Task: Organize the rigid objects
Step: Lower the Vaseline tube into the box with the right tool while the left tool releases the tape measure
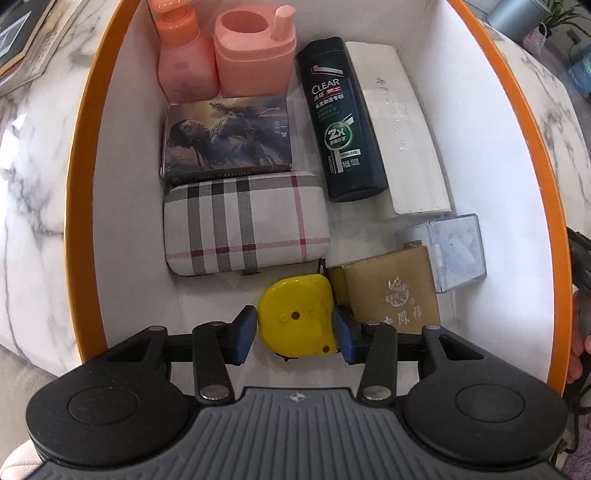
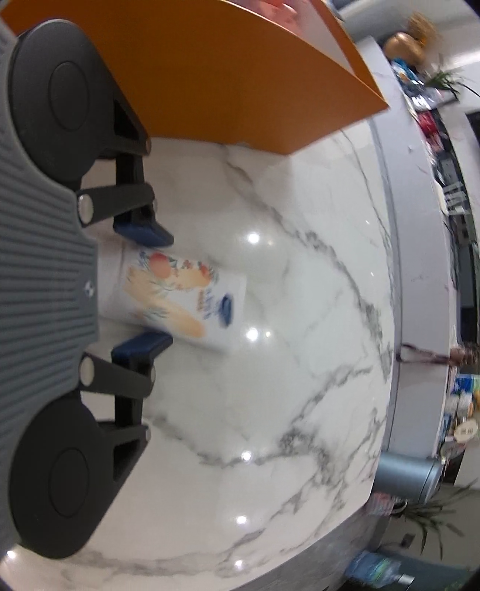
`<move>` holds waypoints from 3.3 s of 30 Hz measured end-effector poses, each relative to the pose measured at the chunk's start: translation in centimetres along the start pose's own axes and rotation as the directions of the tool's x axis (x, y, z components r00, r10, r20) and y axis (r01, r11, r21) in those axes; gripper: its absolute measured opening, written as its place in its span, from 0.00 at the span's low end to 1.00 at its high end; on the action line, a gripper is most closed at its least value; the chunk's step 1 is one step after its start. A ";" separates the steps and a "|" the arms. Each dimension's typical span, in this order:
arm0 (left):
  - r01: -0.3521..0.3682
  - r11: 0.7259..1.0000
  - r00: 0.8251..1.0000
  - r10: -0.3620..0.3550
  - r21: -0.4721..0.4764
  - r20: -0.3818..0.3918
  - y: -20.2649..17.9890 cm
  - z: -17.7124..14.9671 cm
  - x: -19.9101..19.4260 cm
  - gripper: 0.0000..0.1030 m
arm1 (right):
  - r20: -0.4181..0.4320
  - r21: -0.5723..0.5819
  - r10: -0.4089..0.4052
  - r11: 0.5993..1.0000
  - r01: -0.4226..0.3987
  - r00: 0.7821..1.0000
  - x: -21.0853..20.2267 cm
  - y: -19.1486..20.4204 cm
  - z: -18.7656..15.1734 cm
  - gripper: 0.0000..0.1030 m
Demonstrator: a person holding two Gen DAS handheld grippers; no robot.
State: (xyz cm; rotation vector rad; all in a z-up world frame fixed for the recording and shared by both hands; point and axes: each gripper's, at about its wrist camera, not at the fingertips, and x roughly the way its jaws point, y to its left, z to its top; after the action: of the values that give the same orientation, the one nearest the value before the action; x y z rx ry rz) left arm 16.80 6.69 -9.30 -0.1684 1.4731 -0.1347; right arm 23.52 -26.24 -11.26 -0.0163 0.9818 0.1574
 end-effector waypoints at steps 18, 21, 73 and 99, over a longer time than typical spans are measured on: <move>0.048 0.999 0.865 -0.045 0.005 0.500 -0.5 -8.0 -9.4 0.60 | -0.076 -0.056 -0.052 0.997 0.048 0.996 -0.8 0.7 -0.1 0.60; 0.095 0.995 0.861 -0.080 -0.004 0.503 0.2 -8.1 -8.6 0.60 | -0.089 -0.098 -0.090 0.992 0.081 0.992 -0.3 1.5 -0.2 0.59; 0.273 0.959 0.731 -0.156 -0.076 0.664 3.7 -9.3 -6.0 0.17 | -0.157 -0.073 0.394 0.910 -0.409 0.905 -7.7 19.3 -2.4 0.47; 0.266 0.960 0.726 -0.145 -0.081 0.672 3.7 -9.4 -5.9 0.18 | -0.408 0.138 0.445 0.893 -0.428 0.797 -2.1 21.2 -3.6 0.28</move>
State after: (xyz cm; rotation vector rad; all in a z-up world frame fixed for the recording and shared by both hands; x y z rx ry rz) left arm 6.85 11.16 -5.13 -0.4762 0.7380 -0.1109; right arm 16.45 -5.89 -10.34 0.2250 1.4257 0.5837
